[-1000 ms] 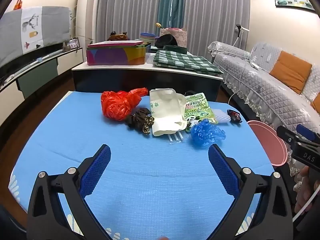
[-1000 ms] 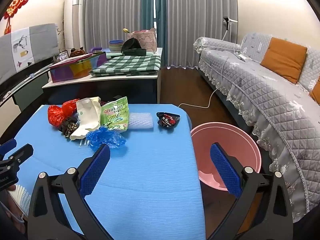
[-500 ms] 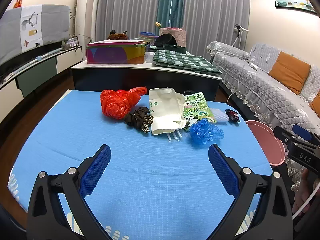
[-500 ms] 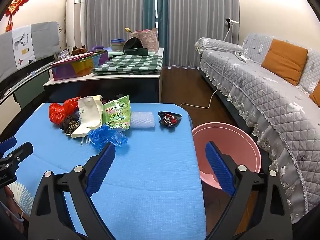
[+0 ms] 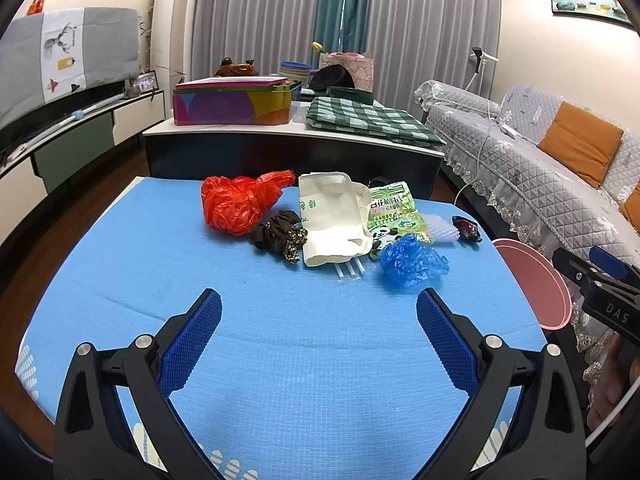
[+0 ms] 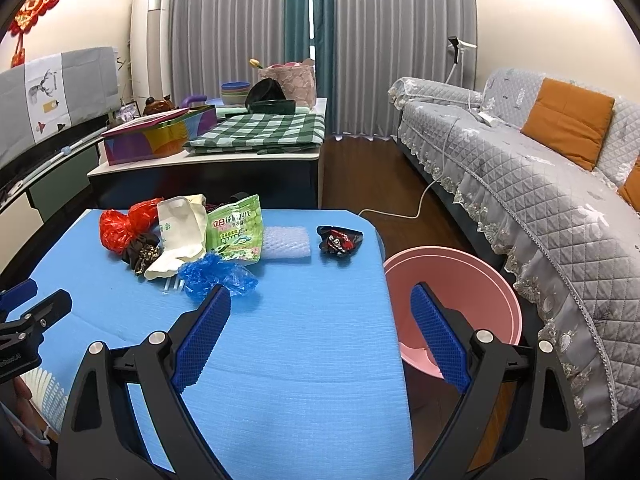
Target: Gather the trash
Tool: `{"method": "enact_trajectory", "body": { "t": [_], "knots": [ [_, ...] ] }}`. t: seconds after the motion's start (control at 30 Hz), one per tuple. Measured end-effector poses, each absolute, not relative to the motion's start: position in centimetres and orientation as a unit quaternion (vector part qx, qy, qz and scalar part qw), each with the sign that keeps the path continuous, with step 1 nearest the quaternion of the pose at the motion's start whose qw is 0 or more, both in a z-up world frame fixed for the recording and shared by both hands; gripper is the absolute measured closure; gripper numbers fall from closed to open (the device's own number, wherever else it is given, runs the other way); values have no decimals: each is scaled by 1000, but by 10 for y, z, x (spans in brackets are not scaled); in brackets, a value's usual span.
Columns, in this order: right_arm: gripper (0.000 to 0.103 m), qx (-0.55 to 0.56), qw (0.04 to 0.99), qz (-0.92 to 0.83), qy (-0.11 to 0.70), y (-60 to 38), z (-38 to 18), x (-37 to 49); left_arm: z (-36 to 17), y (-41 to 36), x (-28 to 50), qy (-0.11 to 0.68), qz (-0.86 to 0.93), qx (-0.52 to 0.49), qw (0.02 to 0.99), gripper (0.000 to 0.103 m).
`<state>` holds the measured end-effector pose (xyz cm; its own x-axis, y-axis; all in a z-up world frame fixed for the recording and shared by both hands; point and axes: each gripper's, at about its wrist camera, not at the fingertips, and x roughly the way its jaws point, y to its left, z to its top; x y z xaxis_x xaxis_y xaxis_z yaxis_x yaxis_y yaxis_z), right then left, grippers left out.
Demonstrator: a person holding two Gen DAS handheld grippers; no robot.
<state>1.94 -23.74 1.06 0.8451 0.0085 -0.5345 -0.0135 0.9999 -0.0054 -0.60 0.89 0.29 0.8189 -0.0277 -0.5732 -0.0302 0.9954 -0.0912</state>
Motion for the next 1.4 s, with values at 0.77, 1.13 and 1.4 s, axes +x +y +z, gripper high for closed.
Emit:
{"method": "enact_trajectory", "body": {
  "t": [0.77, 1.13, 1.4],
  "knots": [
    [16, 4, 960, 16, 279, -231, 11, 18, 4, 13, -7, 296, 0, -51, 954, 8],
    [16, 2, 960, 17, 278, -230, 11, 16, 4, 13, -7, 296, 0, -51, 954, 8],
    [16, 1, 960, 18, 278, -228, 11, 15, 4, 12, -7, 297, 0, -51, 954, 8]
  ]
}}
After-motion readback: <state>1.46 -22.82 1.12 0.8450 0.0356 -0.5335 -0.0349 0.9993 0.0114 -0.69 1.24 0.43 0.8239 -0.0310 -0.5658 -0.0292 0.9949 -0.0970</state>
